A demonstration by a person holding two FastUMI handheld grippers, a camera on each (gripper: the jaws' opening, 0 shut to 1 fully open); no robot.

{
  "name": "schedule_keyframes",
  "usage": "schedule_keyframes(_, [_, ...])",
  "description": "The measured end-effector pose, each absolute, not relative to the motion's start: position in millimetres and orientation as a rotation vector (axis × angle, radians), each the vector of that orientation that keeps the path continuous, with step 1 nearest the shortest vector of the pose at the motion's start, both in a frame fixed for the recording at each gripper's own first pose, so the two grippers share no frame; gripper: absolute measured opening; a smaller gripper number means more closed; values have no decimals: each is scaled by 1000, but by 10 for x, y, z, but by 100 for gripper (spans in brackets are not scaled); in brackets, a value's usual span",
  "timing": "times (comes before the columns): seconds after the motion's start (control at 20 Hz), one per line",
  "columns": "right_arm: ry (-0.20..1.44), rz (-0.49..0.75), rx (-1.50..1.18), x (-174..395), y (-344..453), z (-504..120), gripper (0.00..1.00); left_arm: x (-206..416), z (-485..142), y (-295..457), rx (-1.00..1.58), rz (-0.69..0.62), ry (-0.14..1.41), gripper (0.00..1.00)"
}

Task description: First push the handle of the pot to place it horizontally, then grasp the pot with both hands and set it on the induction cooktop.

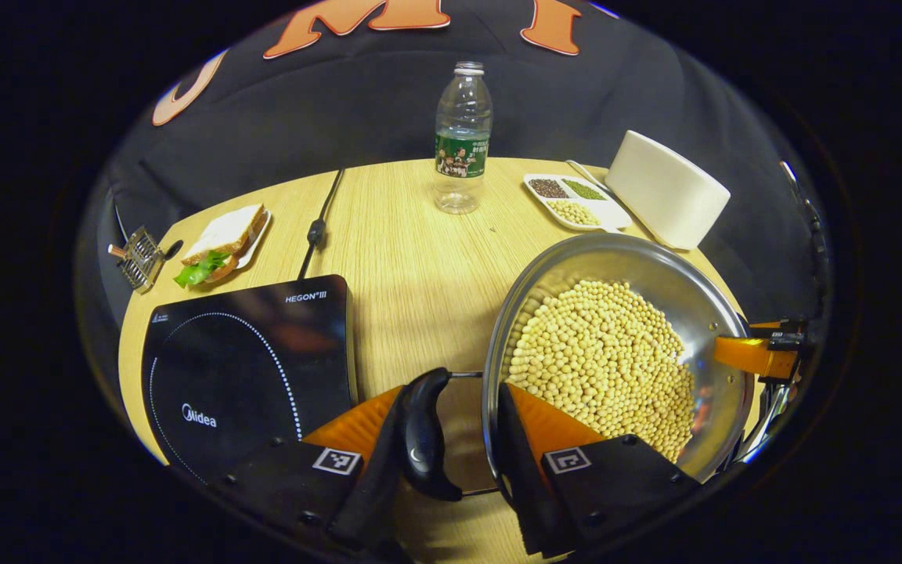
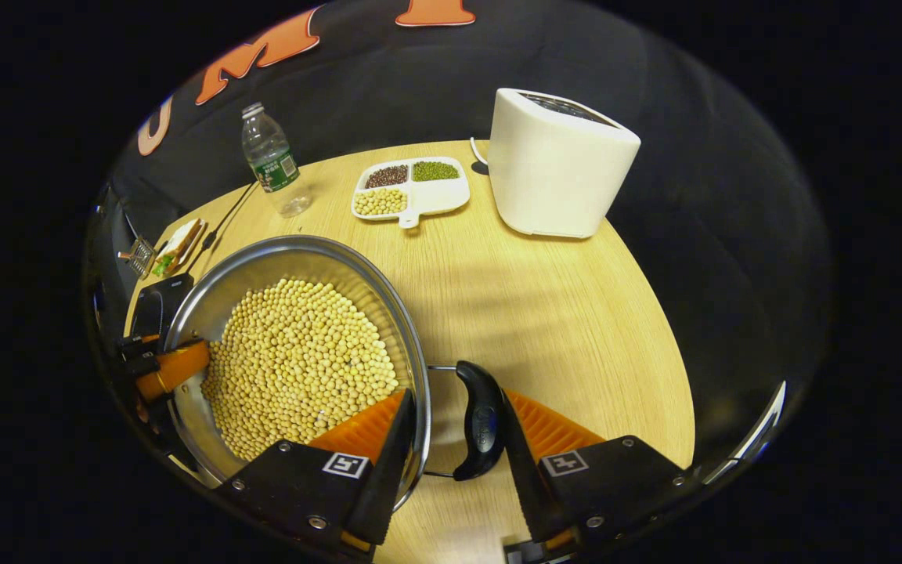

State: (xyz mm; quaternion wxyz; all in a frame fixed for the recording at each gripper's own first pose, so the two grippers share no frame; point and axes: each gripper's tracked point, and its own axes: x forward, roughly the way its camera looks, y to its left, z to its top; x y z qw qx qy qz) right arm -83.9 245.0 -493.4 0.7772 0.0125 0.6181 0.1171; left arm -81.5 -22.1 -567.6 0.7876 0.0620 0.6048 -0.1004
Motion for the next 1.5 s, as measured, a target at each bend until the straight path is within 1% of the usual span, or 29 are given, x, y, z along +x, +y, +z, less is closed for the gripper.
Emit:
schedule_keyframes(0.1, [1356, 246, 36, -860, 2449, -4912, 65, -802, -5648, -217, 152, -212, 1305, 70])
schedule_keyframes(0.15, [1376, 236, 59, -886, 2459, -4897, 60, -842, -5631, -213, 152, -204, 1314, 68])
schedule_keyframes(0.25, [1381, 250, 67, -900, 2493, -4882, 54, -862, -5549, -194, 147, -193, 1315, 67])
schedule_keyframes(0.3, [1366, 257, 67, -874, 2471, -4862, 53, -831, -5484, -185, 151, -193, 1303, 68])
schedule_keyframes(0.35, [1357, 260, 75, -826, 2447, -4841, 53, -815, -5405, -171, 157, -198, 1293, 67])
schedule_keyframes(0.55, [1309, 268, 96, -730, 2396, -4722, 53, -594, -5040, -130, 167, -200, 1226, 68])
schedule_keyframes(0.6, [1292, 270, 95, -734, 2392, -4687, 53, -536, -4947, -99, 164, -193, 1212, 67])
schedule_keyframes(0.8, [1235, 309, 91, -644, 2366, -4508, 52, -373, -4569, 146, 145, -152, 1166, 68])
schedule_keyframes(1.0, [1194, 375, 88, -636, 2308, -4491, 52, -262, -4255, 574, 135, -89, 1123, 68])
schedule_keyframes(1.05, [1197, 393, 92, -639, 2306, -4536, 53, -258, -4192, 707, 135, -72, 1119, 66])
schedule_keyframes(1.2, [1184, 447, 97, -620, 2381, -4796, 52, -271, -4031, 1077, 122, -18, 1111, 67])
schedule_keyframes(1.5, [1162, 553, 64, -472, 2322, -4722, 52, -384, -3864, 1857, 96, 90, 1105, 67])
